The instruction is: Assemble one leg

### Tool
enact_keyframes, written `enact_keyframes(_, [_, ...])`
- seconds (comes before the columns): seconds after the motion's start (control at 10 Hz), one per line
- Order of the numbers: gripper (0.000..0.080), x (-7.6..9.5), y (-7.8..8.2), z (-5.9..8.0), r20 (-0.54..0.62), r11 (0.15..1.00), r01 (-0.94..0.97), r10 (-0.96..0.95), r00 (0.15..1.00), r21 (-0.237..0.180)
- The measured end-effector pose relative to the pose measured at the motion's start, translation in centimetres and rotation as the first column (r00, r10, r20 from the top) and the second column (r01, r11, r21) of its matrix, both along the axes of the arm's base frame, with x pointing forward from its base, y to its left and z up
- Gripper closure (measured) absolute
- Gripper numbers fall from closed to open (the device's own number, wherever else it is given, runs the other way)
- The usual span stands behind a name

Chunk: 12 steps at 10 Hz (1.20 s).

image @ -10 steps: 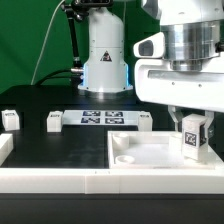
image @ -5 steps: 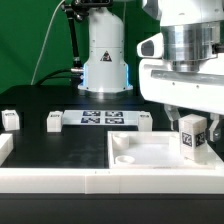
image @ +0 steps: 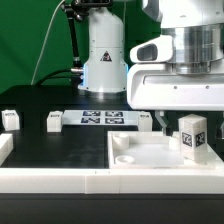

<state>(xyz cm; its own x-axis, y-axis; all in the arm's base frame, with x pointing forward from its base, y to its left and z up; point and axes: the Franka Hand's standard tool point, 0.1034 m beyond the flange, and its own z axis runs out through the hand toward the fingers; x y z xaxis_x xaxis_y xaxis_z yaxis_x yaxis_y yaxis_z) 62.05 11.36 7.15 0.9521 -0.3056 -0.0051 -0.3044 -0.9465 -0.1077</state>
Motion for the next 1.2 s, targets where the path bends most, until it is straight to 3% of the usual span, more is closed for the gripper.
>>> enact_keyframes(0.3, [0.0150,-0.05,0.26,0.01,0.022,0.972,-0.236,0.237,0.971,-0.014])
enact_keyframes(0.4, [0.0150,-0.04,0.42,0.12,0.034,0.924,-0.382,0.383,0.923,-0.028])
enact_keyframes(0.6, [0.0150,-0.02,0.33,0.11,0.038,0.901,-0.432,0.433,0.900,-0.033])
enact_keyframes(0.7, [0.0263,-0.02,0.33,0.10,0.038,0.901,-0.432,0.433,0.901,-0.033])
enact_keyframes(0.8, [0.0263,-0.02,0.33,0.10,0.038,0.901,-0.432,0.433,0.901,-0.033])
enact_keyframes(0.9, [0.0470,-0.01,0.32,0.10,0.038,0.902,-0.431,0.433,0.901,-0.033])
enact_keyframes(1.0, [0.0510,-0.01,0.32,0.10,0.039,0.902,-0.431,0.433,0.901,-0.033])
enact_keyframes(1.2, [0.0510,0.03,0.32,0.05,0.040,0.941,-0.338,0.339,0.940,-0.030])
